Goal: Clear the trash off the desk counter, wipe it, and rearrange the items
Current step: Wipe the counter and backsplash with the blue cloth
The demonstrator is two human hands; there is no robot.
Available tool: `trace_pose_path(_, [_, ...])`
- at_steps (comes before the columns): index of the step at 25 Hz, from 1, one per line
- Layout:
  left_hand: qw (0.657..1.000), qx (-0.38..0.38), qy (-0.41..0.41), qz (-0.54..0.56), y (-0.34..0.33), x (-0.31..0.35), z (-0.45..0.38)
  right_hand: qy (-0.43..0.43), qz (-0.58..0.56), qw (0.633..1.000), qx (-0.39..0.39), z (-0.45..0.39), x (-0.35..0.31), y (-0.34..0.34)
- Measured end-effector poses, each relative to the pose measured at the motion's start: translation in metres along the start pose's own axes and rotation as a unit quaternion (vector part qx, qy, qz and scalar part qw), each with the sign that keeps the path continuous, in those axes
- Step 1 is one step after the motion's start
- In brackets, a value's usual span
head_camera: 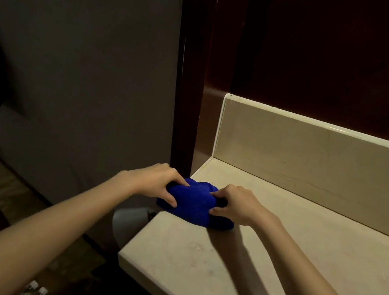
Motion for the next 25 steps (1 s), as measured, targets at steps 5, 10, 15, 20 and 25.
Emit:
trace_pose_path(5, [0.997, 0.025, 0.007, 0.076, -0.024, 0.001, 0.042, 0.024, -0.012, 1.000, -0.011, 0.023, -0.024, -0.013])
trace_pose_path(10, [0.996, 0.040, 0.006, 0.079, -0.043, 0.011, 0.072, 0.040, -0.013, 0.999, -0.023, 0.053, -0.043, -0.029])
trace_pose_path(15, [0.997, 0.051, -0.004, 0.057, -0.062, 0.032, 0.100, 0.032, -0.041, 0.998, -0.032, 0.093, -0.058, -0.047])
trace_pose_path(20, [0.998, 0.050, -0.010, 0.034, -0.076, 0.060, 0.121, 0.020, -0.086, 0.996, -0.026, 0.130, -0.065, -0.061])
trace_pose_path(25, [0.998, 0.045, -0.010, 0.033, -0.083, 0.073, 0.122, 0.001, -0.098, 0.995, -0.004, 0.151, -0.069, -0.070])
Point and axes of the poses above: each hand's wrist, its own z-axis away from the middle knuckle, its own y-axis out of the back of the hand, x = y × z, the point moved 3 cm from there along -z, towards the middle knuckle, and after that the axes turned 11 degrees about -x, right-handed, at the moved point
